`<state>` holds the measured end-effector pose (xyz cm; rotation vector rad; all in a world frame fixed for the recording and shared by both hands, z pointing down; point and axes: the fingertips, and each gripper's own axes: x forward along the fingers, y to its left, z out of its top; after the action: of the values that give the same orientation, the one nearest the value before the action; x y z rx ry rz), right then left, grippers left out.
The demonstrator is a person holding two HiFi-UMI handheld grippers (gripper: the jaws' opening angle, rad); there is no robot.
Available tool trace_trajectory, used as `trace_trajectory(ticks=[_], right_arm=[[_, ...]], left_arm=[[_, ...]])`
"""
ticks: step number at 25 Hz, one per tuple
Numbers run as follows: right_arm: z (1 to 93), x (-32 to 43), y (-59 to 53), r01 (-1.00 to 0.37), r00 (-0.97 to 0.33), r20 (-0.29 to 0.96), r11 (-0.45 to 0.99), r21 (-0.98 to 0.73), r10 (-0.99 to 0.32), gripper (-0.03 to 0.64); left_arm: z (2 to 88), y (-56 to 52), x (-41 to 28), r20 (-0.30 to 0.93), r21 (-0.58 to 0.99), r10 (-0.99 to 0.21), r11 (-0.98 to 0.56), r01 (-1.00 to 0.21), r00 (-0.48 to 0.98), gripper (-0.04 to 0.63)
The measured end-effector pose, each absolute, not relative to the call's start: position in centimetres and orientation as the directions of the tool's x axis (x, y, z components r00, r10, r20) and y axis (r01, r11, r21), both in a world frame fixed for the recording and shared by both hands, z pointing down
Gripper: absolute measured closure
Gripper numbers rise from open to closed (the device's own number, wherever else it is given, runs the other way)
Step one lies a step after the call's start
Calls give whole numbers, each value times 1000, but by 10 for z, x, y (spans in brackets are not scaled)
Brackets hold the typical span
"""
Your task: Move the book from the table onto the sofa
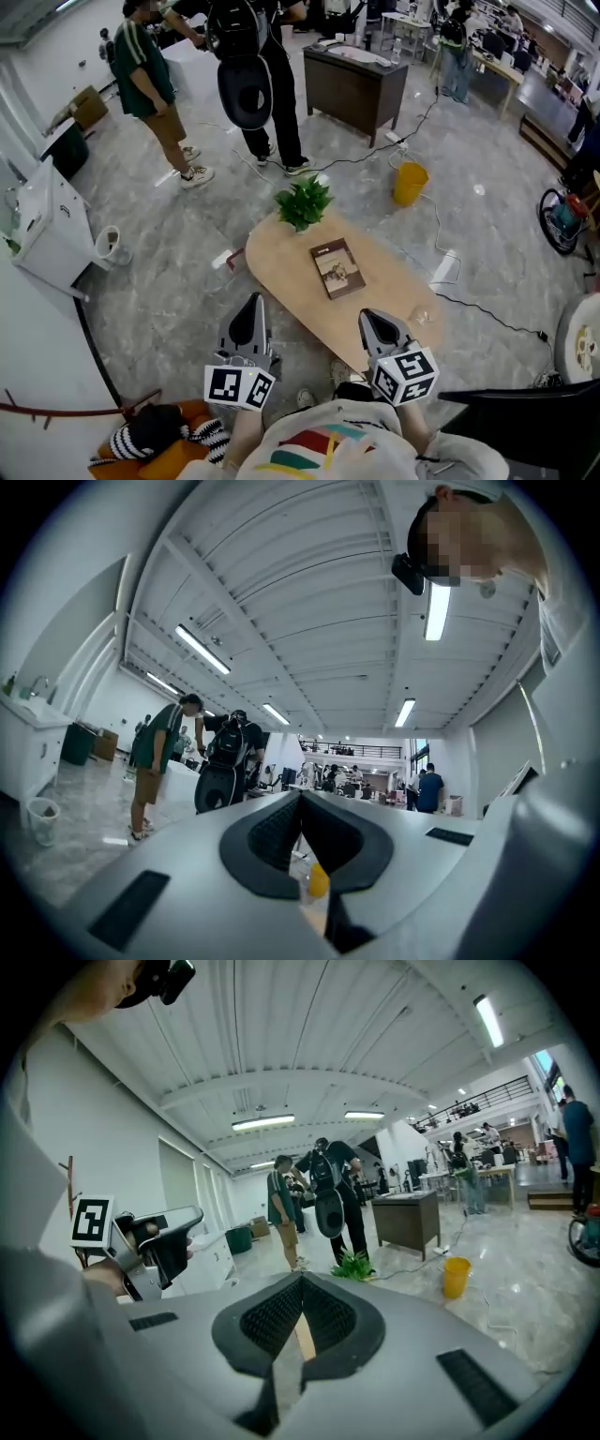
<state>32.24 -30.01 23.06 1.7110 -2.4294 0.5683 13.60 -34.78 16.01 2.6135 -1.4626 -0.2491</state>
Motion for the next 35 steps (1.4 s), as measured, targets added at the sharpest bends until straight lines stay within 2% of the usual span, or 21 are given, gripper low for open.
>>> trace_trajectory(ticks=[7, 16, 20, 23, 26, 29, 32, 35], right_arm=[[201, 331, -392, -876, -473, 137, 447, -180, -870, 606], [256, 377, -456, -896, -432, 163, 403, -187, -887, 606], [314, 383, -474, -912, -404, 244, 370, -177, -881, 606], [366, 376, -482, -921, -389, 339, 362, -142, -857, 605], [433, 363, -483, -918, -394, 431, 367, -149, -812, 606], [513, 347, -500, -913, -406, 470, 361, -188, -784, 606], [595, 342, -508, -916, -401, 538, 335, -221, -741, 606], [655, 351, -506, -925, -378, 612, 312, -217, -695, 606]], left_arm=[[160, -398, 139, -74, 141, -913, -408, -902, 402, 589], [205, -443, 183, 1, 85, -904, -426, -901, 427, 589], [271, -459, 207, 67, 107, -859, -500, -859, 508, 589], [344, -470, 219, 125, 193, -828, -520, -832, 547, 589], [413, -477, 219, 184, 253, -823, -489, -835, 537, 589], [476, -496, 210, 226, 228, -832, -461, -858, 507, 589], [530, -506, 207, 241, 198, -843, -442, -875, 481, 589], [582, -506, 225, 243, 229, -823, -466, -855, 514, 589]])
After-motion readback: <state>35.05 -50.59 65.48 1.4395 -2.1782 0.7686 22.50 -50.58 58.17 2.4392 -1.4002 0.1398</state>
